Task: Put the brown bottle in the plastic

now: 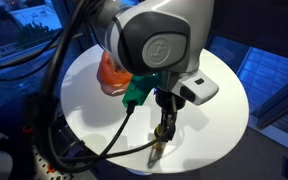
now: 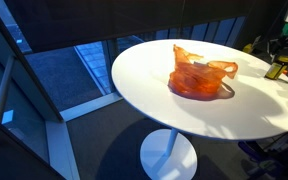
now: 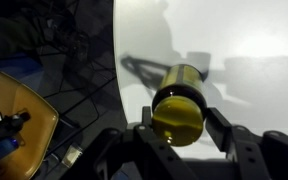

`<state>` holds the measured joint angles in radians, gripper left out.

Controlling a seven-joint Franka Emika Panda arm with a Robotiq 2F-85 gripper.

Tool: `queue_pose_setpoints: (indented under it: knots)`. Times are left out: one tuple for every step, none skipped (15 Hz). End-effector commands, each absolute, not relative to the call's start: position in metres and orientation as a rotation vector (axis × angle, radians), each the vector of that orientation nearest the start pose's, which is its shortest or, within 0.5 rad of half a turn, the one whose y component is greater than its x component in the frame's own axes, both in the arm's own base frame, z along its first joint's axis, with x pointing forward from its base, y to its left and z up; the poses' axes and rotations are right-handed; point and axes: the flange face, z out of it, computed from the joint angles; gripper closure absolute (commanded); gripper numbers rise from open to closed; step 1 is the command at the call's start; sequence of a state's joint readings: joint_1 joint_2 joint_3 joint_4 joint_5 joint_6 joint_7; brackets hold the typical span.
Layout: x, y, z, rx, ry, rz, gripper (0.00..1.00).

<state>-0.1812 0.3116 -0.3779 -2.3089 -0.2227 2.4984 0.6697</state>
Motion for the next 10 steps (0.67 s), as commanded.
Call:
queue_pose_setpoints:
  knots:
    - [0.436,-0.275,0.216,-2.936,1.651,0.137,0.71]
    - [0.437,-0.273,0.217,-2.938,1.642,0.135,0.72]
    - [0.438,-0.27,0.219,-2.942,1.632,0.134,0.72]
    - [0.44,-0.266,0.22,-2.949,1.619,0.132,0.72]
    - [0.443,-0.261,0.221,-2.957,1.603,0.133,0.72]
    - [0.446,-0.253,0.223,-2.971,1.579,0.129,0.72]
    - [0.45,-0.244,0.225,-2.987,1.551,0.12,0.72]
    - [0.453,-0.235,0.227,-3.002,1.523,0.109,0.72]
    - [0.458,-0.226,0.23,-3.014,1.496,0.098,0.72]
    - [0.462,-0.216,0.234,-3.028,1.467,0.082,0.72]
